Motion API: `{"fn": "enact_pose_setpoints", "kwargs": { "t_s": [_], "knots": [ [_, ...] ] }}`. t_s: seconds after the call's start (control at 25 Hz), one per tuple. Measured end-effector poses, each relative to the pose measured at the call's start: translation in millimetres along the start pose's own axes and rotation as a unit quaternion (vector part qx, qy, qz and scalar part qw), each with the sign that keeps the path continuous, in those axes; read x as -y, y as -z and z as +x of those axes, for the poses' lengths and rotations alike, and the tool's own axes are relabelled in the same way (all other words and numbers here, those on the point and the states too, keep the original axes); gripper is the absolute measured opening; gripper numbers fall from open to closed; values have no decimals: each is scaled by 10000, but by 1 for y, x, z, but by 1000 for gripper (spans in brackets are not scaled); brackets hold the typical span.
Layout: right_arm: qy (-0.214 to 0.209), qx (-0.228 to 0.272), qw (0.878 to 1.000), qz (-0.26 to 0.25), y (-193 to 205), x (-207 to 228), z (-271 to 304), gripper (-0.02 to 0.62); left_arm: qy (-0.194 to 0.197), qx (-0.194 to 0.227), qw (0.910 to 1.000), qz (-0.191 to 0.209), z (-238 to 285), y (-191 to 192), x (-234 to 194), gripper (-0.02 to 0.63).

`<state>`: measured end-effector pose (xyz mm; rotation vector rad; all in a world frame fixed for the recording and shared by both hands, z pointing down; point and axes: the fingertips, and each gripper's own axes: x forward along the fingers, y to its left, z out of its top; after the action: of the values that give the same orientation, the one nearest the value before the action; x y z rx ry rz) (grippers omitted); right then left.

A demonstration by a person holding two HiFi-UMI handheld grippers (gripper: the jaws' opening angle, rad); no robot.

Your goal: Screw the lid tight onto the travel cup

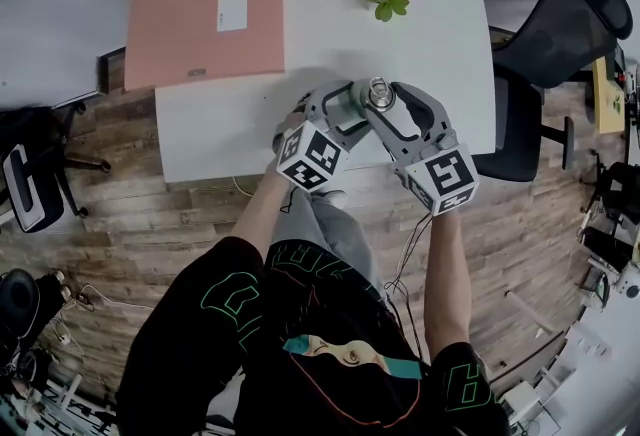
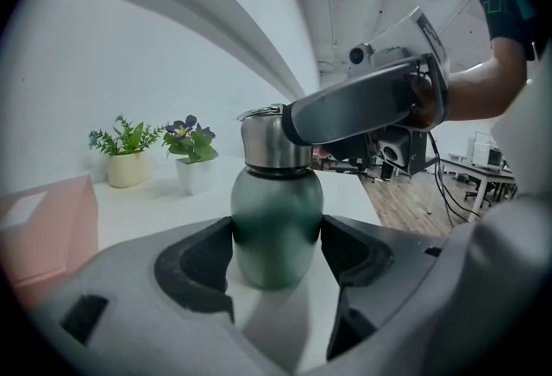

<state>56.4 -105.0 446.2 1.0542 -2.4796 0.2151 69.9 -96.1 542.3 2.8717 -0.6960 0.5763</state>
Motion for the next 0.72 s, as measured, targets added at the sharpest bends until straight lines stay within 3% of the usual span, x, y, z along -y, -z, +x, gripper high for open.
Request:
{"fn": "enact_pose_setpoints", "kwargs": {
  "t_s": [0.44,0.6,0.72],
  "knots": [
    [1477,492,9864,524,3,3,-3,233,-16,6,10000,-62,1,1,0,331],
    [1526,337,9865,489,4,3,-1,236,2,45,9999,-126,1,1,0,331],
    [1168,316,9913,514,1,-3,0,288,46,6,9999,-136,1,1,-1,331]
  ]
}}
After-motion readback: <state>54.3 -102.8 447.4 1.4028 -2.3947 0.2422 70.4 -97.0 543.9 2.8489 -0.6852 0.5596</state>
